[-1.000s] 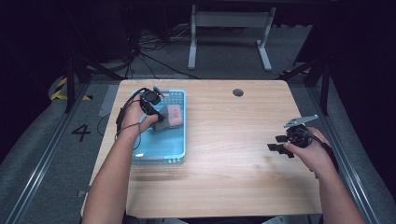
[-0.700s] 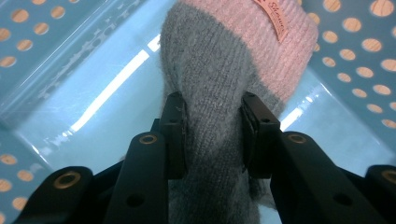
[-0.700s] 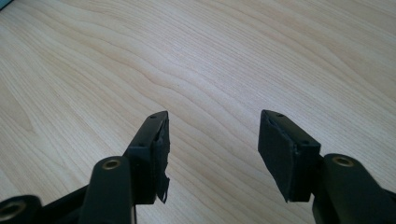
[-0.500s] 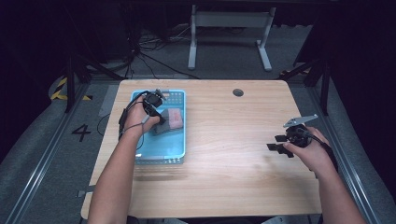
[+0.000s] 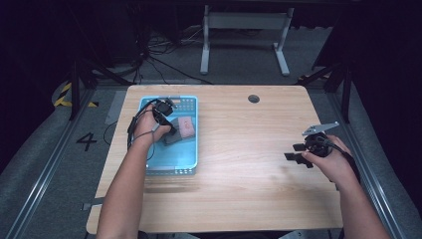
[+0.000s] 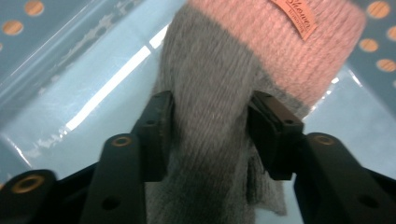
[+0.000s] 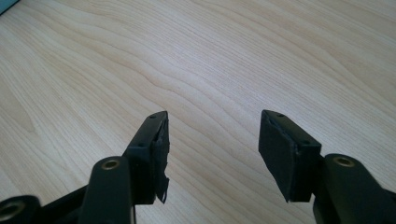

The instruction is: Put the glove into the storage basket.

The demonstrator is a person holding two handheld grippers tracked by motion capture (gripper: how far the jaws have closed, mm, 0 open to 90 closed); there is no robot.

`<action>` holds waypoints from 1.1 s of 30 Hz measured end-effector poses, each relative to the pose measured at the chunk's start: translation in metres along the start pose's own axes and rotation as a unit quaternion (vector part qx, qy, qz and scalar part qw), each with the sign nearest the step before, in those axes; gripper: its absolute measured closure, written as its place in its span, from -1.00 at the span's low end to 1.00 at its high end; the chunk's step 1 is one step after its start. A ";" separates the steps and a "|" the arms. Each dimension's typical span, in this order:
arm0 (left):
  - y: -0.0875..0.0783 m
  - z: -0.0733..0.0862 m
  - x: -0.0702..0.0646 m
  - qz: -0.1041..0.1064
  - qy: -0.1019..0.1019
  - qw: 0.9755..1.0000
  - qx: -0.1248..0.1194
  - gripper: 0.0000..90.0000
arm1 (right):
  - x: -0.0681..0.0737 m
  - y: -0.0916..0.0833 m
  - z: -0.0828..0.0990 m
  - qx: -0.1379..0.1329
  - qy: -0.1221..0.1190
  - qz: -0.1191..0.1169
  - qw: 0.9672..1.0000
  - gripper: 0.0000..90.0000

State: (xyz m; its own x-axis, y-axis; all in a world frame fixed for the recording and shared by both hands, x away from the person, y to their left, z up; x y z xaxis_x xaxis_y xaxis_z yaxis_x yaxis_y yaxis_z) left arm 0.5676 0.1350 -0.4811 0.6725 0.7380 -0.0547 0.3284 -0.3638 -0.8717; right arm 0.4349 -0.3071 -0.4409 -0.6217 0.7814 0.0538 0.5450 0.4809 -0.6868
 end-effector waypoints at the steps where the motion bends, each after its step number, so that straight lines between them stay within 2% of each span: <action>1: 0.000 0.000 0.000 -0.003 0.001 1.000 0.004 0.10 | 0.000 0.000 0.000 0.000 0.000 0.000 1.000 -0.03; 2: -0.001 0.001 0.000 -0.005 0.001 1.000 0.007 0.07 | 0.000 0.000 0.000 -0.001 -0.001 -0.001 1.000 -0.03; 8: -0.010 -0.001 -0.002 -0.024 -0.003 1.000 -0.018 -0.05 | 0.002 0.002 -0.002 0.000 -0.003 -0.003 1.000 -0.03; 11: -0.021 -0.001 -0.007 -0.032 -0.016 0.998 -0.048 -0.05 | 0.002 0.003 -0.004 -0.002 -0.006 -0.004 1.000 -0.03; 13: -0.033 0.001 -0.013 -0.046 -0.031 0.996 -0.073 -0.04 | 0.002 0.003 -0.005 -0.002 -0.007 -0.006 1.000 -0.04; 16: -0.045 0.003 -0.020 -0.049 -0.041 0.993 -0.095 0.11 | 0.003 0.005 -0.008 -0.003 -0.012 -0.008 1.000 -0.04; 19: -0.055 0.011 -0.026 -0.045 -0.068 0.991 -0.107 0.34 | 0.005 0.007 -0.010 -0.004 -0.014 -0.009 1.000 -0.04; 23: -0.058 0.027 -0.029 -0.042 -0.099 0.990 -0.089 0.70 | 0.008 0.010 -0.014 -0.003 -0.020 -0.015 1.000 -0.04; 26: -0.054 0.038 -0.029 -0.046 -0.114 0.990 -0.067 0.87 | 0.010 0.012 -0.015 -0.002 -0.023 -0.018 1.000 -0.04; 29: -0.047 0.047 -0.026 -0.054 -0.128 0.989 -0.052 0.95 | 0.011 0.014 -0.017 -0.001 -0.027 -0.021 0.999 -0.04; 33: -0.038 0.056 -0.019 -0.076 -0.139 0.987 -0.033 0.99 | 0.012 0.016 -0.018 0.000 -0.027 -0.023 0.999 -0.04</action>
State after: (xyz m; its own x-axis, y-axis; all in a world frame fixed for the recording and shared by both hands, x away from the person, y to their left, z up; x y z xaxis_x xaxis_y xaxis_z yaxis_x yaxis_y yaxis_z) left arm 0.5049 0.1669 -0.4739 0.4069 0.9111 -0.0654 0.4603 -0.2663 -0.8469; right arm 0.4458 -0.2826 -0.4381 -0.6757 0.7358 0.0449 0.5161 0.5156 -0.6839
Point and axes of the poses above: each handheld gripper's, and its own axes: y roughly forward along the jaws, z roughly out of its underside, x roughly to its left, the point moved 7 cm from there along y, roughly forward along the jaws, and after that the axes turned 9 degrees about -x, right-handed, at the moved point
